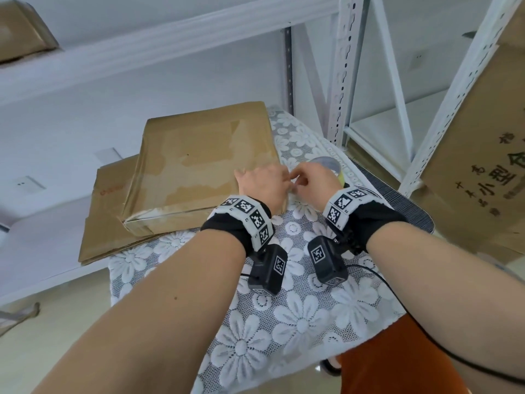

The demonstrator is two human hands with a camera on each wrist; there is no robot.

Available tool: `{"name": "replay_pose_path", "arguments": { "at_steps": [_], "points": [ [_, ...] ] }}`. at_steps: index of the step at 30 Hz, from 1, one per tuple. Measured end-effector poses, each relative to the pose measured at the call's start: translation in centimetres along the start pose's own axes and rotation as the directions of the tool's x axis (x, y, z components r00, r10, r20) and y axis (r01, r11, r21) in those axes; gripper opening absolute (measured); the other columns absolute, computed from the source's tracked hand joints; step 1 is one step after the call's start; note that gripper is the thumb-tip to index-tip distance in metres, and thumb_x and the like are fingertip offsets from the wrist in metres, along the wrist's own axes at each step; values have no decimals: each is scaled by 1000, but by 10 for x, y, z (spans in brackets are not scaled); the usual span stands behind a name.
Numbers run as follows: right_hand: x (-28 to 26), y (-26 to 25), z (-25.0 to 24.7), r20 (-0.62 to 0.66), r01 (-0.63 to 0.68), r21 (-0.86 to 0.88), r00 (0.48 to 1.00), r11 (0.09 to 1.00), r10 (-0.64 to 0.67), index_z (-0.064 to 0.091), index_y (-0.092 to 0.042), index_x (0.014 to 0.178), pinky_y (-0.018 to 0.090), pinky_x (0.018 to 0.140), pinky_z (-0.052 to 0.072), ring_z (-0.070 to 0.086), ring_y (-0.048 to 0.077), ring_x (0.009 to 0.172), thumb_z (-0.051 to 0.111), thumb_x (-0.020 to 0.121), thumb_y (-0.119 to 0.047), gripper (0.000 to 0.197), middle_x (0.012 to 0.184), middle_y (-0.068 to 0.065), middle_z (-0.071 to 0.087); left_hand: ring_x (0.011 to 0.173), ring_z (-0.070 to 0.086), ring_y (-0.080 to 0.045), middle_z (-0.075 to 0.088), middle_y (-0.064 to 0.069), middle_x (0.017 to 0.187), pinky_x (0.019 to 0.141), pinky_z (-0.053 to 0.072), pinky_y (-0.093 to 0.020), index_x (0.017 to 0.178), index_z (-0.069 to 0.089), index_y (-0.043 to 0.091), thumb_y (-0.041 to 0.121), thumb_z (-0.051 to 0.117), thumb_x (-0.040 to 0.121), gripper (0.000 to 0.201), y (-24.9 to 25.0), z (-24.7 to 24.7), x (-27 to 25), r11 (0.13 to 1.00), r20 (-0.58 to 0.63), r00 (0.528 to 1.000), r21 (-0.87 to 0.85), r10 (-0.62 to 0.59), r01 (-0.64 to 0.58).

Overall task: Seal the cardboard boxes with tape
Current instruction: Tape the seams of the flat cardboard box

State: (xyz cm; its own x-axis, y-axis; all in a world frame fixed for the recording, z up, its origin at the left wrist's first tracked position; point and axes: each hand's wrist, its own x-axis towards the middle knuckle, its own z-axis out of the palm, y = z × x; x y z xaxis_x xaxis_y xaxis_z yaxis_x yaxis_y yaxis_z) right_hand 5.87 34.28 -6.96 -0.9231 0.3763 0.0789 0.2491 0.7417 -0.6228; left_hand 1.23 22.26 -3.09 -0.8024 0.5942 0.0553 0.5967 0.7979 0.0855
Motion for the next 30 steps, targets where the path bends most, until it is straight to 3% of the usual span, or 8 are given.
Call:
{"name": "replay_pose_path", "arguments": {
  "at_steps": [5, 9, 13, 15, 19, 21, 25, 30],
  "points": [
    [7, -8, -7, 13, 46, -93, 999, 995, -45, 73, -17, 95, 37, 84, 52, 65, 19, 87, 66, 85, -11, 14, 94, 2, 71, 101, 62, -27, 68, -2, 106, 98, 36, -41, 120, 58, 24, 42, 43, 100, 31, -3, 3, -8, 997, -11, 997, -12, 75, -75],
    [8, -8, -7, 19, 28, -58, 999, 998, -27, 75, -19, 89, 33, 84, 53, 67, 16, 84, 69, 82, -9, 14, 89, -1, 73, 83, 63, -28, 62, -4, 88, 81, 49, -40, 123, 40, 12, 37, 39, 96, 37, -8, 1, -15, 991, -41, 996, -110, 76, -80],
    [8, -10, -4, 7, 32, -13, 999, 999, -31, 70, -15, 99, 36, 84, 54, 67, 18, 87, 66, 83, -4, 19, 92, 3, 72, 85, 53, -24, 64, -13, 108, 76, 41, -34, 126, 44, 8, 35, 38, 96, 41, -19, -6, -16, 997, 15, 999, -56, 50, -49],
    [8, -12, -5, 31, 11, -12, 999, 1000, -10, 67, -14, 104, 36, 85, 53, 66, 19, 89, 62, 85, -1, 23, 95, 3, 70, 99, 54, -25, 58, -13, 122, 83, 41, -35, 124, 50, 8, 37, 35, 97, 42, -22, -3, -21, 996, 28, 996, -31, 84, -83],
    [2, -15, 3, -64, 20, 40, 998, 999, -17, 63, -13, 95, 36, 78, 54, 65, 20, 82, 58, 81, 5, 24, 86, 4, 69, 124, 47, -24, 45, -8, 142, 99, 40, -34, 137, 43, 11, 38, 43, 91, 53, -26, 4, -27, 992, 19, 991, 1, 130, -130],
    [0, -19, 9, -108, 11, 37, 994, 999, -7, 62, -12, 93, 37, 76, 54, 64, 21, 80, 58, 80, 6, 22, 84, 4, 68, 129, 44, -22, 45, -5, 145, 103, 38, -33, 139, 44, 13, 37, 46, 90, 55, -29, 2, -25, 993, 0, 993, -11, 117, -117],
    [0, -27, 12, -193, -44, 46, 980, 998, 52, 64, -11, 91, 28, 71, 47, 58, 16, 78, 58, 85, -3, 12, 82, 0, 63, 133, 42, -20, 45, -1, 148, 105, 35, -31, 140, 46, 17, 40, 50, 89, 56, -32, 0, -24, 993, -17, 994, -29, 111, -111],
    [6, -25, 13, -240, -114, 276, 953, 954, 184, 63, -11, 85, 28, 71, 51, 59, 14, 73, 58, 82, 4, 16, 81, 2, 63, 137, 38, -19, 41, 0, 152, 108, 33, -31, 143, 42, 20, 40, 52, 88, 59, -34, 1, -24, 992, -18, 993, -53, 113, -114]
  ]
}}
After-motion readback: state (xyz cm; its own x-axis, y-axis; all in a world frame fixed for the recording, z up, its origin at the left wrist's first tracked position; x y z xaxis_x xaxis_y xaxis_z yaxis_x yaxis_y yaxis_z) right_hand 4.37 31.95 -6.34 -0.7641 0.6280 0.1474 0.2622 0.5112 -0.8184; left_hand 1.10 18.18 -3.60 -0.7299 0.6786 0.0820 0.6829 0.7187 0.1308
